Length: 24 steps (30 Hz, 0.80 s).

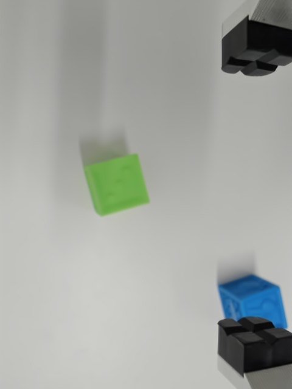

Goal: Stack cube

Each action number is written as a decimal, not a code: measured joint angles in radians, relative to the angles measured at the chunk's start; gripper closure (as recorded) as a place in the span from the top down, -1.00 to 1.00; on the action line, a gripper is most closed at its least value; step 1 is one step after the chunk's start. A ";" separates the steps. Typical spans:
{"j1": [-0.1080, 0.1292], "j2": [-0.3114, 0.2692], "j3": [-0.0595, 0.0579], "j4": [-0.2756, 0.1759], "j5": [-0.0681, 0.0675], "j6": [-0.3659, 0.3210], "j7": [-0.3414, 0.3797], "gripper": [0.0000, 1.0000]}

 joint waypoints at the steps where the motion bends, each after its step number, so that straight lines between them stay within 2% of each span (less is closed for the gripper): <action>1: 0.000 0.005 0.000 -0.003 0.000 0.007 -0.005 1.00; 24: -0.002 0.161 0.000 -0.027 0.000 0.166 -0.142 1.00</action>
